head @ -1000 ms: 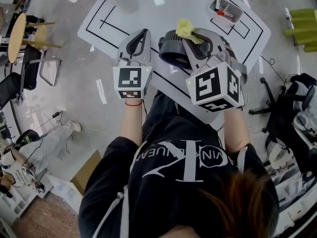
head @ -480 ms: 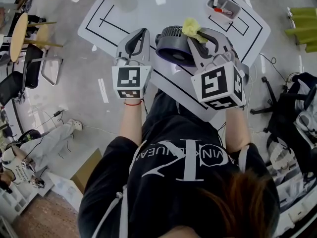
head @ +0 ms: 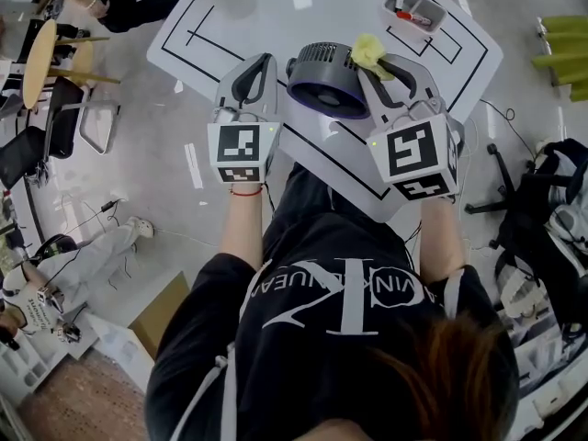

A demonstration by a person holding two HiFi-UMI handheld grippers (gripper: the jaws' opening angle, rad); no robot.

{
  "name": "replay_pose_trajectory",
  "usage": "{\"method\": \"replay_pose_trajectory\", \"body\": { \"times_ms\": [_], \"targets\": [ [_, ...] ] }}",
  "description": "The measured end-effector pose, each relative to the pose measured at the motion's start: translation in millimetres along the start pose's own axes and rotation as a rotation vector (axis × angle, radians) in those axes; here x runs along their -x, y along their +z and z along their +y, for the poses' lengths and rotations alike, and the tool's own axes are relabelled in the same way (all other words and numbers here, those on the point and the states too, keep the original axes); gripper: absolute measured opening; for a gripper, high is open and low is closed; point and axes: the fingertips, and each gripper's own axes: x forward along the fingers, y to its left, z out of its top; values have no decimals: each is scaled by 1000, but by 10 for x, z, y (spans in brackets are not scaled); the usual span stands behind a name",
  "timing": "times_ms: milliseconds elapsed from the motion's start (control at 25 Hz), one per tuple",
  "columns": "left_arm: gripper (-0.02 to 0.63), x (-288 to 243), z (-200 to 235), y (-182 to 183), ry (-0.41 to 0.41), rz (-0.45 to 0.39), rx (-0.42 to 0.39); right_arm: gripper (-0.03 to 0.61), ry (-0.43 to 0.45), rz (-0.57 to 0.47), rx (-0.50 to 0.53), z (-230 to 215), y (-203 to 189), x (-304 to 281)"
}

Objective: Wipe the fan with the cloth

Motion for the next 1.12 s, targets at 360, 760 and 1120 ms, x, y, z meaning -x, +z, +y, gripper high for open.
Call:
{"method": "replay_pose_trajectory", "body": {
  "times_ms": [360, 760, 1120],
  "targets": [
    [11, 82, -107, -25, 23, 6, 3, 74, 0, -10, -29, -20, -163, 51],
    [11, 219, -199, -26, 69, 8, 13, 74, 16, 3, -47, -12, -393, 58],
    [11, 318, -421, -93, 92, 20, 29, 74, 40, 10, -54, 43, -602, 33]
  ]
}}
